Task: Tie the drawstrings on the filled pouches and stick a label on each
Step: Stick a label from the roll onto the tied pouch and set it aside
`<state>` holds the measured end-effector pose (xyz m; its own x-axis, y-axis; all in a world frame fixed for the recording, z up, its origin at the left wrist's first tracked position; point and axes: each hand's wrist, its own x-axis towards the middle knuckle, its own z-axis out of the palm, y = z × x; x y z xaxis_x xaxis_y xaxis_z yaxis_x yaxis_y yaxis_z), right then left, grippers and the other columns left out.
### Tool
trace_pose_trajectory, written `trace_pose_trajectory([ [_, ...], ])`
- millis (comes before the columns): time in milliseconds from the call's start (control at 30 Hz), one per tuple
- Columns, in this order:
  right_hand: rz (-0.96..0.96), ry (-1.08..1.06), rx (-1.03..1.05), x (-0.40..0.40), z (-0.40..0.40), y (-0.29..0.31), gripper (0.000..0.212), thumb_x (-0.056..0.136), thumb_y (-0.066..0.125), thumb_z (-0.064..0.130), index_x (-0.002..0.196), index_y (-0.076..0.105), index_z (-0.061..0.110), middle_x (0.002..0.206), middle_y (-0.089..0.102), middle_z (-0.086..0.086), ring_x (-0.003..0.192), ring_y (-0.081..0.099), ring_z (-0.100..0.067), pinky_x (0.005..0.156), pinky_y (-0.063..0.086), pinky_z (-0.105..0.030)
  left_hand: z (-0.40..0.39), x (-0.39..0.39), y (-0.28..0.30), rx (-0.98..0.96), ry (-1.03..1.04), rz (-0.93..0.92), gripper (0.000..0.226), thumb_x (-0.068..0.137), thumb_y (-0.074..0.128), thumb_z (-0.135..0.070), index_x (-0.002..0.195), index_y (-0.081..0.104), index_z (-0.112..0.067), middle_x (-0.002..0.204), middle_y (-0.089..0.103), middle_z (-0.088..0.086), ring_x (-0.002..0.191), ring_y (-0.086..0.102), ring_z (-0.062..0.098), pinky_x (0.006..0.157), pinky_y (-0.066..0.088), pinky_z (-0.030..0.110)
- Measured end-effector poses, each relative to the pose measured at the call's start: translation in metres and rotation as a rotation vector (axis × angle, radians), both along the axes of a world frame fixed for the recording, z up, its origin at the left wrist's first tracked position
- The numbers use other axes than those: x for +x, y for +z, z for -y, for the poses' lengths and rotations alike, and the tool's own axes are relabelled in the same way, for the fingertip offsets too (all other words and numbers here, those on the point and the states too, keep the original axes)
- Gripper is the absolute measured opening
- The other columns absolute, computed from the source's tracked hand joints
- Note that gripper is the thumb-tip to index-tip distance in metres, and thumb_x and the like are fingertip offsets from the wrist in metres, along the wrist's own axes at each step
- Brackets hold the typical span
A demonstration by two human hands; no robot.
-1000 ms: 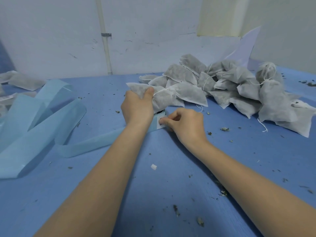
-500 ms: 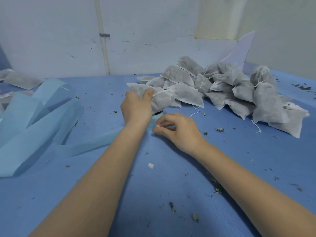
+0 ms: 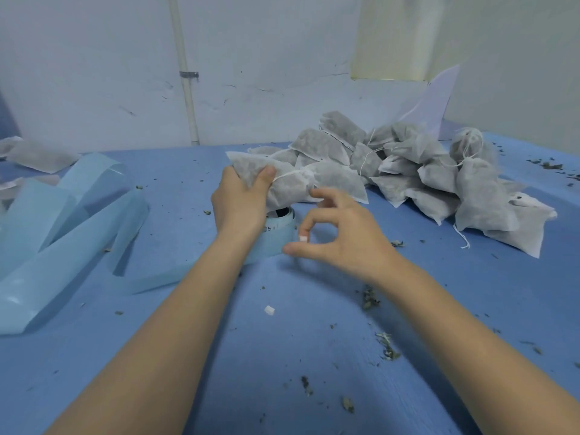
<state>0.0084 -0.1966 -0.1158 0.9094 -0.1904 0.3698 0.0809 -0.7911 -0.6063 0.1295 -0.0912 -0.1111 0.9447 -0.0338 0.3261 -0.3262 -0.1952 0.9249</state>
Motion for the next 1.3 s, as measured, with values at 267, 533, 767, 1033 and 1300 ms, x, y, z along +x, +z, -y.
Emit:
trace_pose_trajectory([
  [267,0.318,-0.001,0.4,-0.013,0.013,0.024,0.026,0.074,0.08,0.009,0.065,0.057,0.017,0.067,0.059,0.011,0.065,0.055,-0.009,0.069,0.049,-0.03,0.002,-0.013,0.009,-0.047,-0.154,0.082,0.025,0.084,0.066,-0.04,0.094,0.053,-0.021,0.084,0.057,-0.017,0.078,0.054,0.001,0.066,0.044,0.015],
  [533,0.31,-0.058,0.442,-0.013,0.02,0.027,0.045,0.067,0.086,0.016,0.088,0.05,0.032,0.073,0.073,0.001,0.071,0.067,-0.013,0.077,0.055,-0.031,0.006,-0.026,0.01,0.05,-0.362,0.062,0.029,0.083,0.068,-0.037,0.102,0.061,-0.017,0.098,0.066,-0.01,0.093,0.061,0.008,0.079,0.047,0.021],
  [767,0.359,-0.092,0.366,-0.012,0.023,0.027,0.03,0.071,0.083,0.017,0.088,0.067,0.036,0.076,0.073,0.005,0.065,0.06,-0.003,0.062,0.04,-0.006,0.01,-0.043,0.017,0.029,-0.55,-0.017,0.05,0.069,0.065,-0.047,0.107,0.064,-0.016,0.106,0.069,0.002,0.102,0.064,0.02,0.092,0.05,0.045],
  [1033,0.456,-0.138,0.287,-0.011,0.022,0.021,0.03,0.074,0.081,0.022,0.088,0.063,0.041,0.082,0.058,0.021,0.071,0.047,0.005,0.069,0.037,-0.008,0.012,-0.044,0.013,-0.134,-0.663,-0.076,0.017,0.092,0.058,-0.029,0.092,0.069,-0.017,0.088,0.072,-0.001,0.085,0.068,0.014,0.081,0.052,0.035],
  [1300,0.288,-0.067,0.556,-0.009,0.031,0.017,0.023,0.078,0.077,0.026,0.093,0.065,0.037,0.092,0.066,0.029,0.086,0.055,0.023,0.071,0.041,0.0,0.01,-0.046,0.013,-0.103,-0.712,-0.112,0.052,0.067,0.079,0.003,0.114,0.059,0.0,0.105,0.07,0.011,0.097,0.068,0.024,0.086,0.055,0.036],
])
